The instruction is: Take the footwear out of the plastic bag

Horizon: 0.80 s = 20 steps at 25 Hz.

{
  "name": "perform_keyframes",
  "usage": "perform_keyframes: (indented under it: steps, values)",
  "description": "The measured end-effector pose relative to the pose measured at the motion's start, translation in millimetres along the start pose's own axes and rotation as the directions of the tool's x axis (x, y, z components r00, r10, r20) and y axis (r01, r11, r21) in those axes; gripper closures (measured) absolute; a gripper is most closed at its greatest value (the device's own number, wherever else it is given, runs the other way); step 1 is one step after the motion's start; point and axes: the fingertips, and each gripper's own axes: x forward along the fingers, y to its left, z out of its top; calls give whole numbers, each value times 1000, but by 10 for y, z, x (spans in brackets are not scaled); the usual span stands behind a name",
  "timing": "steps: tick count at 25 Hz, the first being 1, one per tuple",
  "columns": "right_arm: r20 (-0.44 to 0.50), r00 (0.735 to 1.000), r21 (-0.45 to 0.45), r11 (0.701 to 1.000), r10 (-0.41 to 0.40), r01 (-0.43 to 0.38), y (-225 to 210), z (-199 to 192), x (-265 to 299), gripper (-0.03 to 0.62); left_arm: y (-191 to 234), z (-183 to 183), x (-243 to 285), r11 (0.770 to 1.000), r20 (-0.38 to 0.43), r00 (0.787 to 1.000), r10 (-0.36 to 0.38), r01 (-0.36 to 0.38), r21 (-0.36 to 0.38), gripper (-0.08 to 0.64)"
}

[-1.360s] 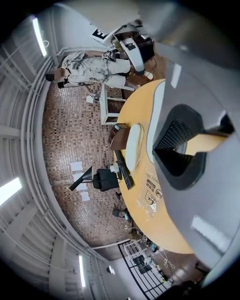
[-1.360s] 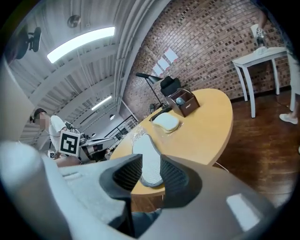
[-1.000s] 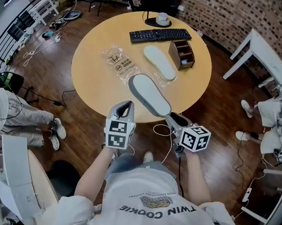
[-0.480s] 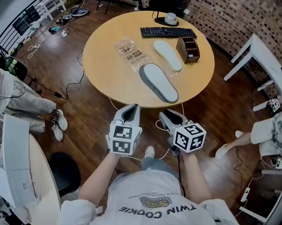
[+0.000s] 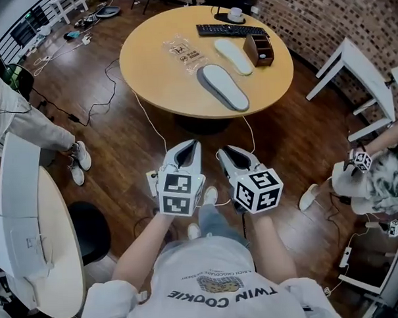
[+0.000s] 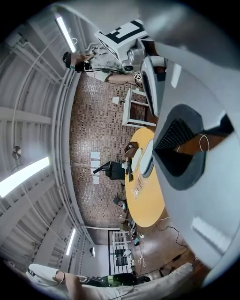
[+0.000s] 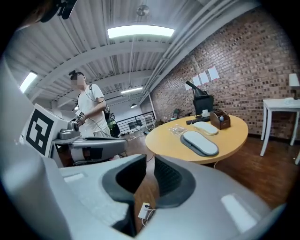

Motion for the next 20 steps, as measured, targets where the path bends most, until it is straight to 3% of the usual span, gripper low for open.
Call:
perform_keyframes:
  steps: [7,15,20]
  values:
    - [28,998,-28,998,-50,51,329,-194,-532,571,-483,-151,-455,1000,12,1000,-26,25,5,560]
    - [98,992,-86,993,-76,85,360,-135,-1153,574,-1108,-146,-711,1000,28,999,-20,20,23,560]
    - [120,990,-78,994,-71,81,244,-113,-1536,574,-1545,-156,-798,999,18,1000,-8,7,34,560]
